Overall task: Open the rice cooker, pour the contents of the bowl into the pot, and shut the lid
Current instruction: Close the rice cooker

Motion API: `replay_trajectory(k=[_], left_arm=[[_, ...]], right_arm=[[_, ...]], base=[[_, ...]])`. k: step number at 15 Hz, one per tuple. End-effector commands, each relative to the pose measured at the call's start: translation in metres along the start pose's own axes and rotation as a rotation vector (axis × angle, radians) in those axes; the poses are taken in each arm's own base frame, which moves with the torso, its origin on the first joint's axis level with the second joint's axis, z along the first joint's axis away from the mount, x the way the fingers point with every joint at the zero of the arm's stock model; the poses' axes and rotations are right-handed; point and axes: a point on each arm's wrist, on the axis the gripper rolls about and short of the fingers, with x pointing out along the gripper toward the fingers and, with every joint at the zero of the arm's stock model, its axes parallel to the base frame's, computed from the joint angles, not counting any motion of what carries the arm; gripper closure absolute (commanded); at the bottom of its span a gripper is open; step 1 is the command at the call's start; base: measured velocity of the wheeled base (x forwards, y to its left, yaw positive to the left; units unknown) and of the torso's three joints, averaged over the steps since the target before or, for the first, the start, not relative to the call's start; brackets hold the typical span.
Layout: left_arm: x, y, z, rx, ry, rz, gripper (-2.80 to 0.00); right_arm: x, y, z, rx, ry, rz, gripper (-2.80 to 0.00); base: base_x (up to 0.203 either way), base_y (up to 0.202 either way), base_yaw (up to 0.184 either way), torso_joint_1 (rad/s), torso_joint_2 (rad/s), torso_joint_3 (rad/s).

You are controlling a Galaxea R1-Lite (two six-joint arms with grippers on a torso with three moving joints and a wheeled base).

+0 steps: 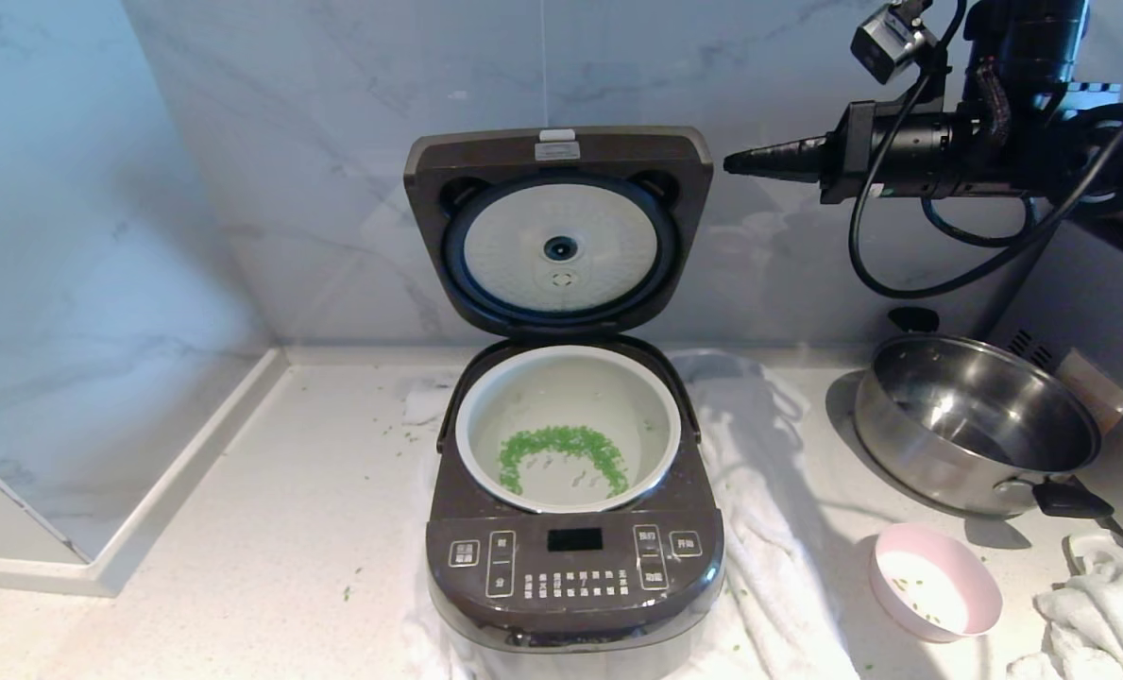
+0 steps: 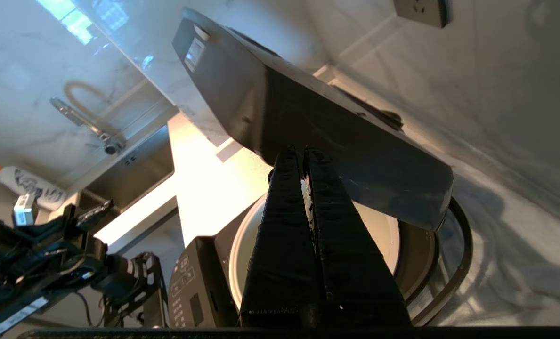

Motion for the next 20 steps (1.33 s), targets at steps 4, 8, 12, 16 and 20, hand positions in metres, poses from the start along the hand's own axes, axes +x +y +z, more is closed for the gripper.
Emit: replay_trajectory(k=[4, 8, 12, 16, 20], left_arm=[[0.000, 0.000, -0.002, 0.001, 0.007, 0.000, 0.00], [0.000, 0.000, -0.002, 0.001, 0.007, 0.000, 0.00], [0.000, 0.000, -0.002, 0.001, 0.007, 0.000, 0.00], [0.000, 0.000, -0.002, 0.001, 0.007, 0.000, 0.00], [0.000, 0.000, -0.002, 0.001, 0.009, 0.000, 0.00]], right_arm=[[0.020, 0.000, -0.009, 0.006, 0.026, 0.067, 0.00], [0.030, 0.019, -0.031, 0.061, 0.088, 0.107, 0.00], [0.032, 0.044, -0.080, 0.043, 0.190, 0.141, 0.00], [0.007, 0.074, -0.049, -0.073, 0.114, 0.120, 0.00], [-0.002, 0.114, 0.025, -0.136, -0.081, -0.026, 0.00]], base=[[0.000, 0.000, 0.000, 0.000, 0.00, 0.000], [0.000, 0.000, 0.000, 0.000, 0.00, 0.000], [0.000, 0.000, 0.000, 0.000, 0.00, 0.000], [0.000, 0.000, 0.000, 0.000, 0.00, 0.000], [0.000, 0.000, 0.000, 0.000, 0.00, 0.000]])
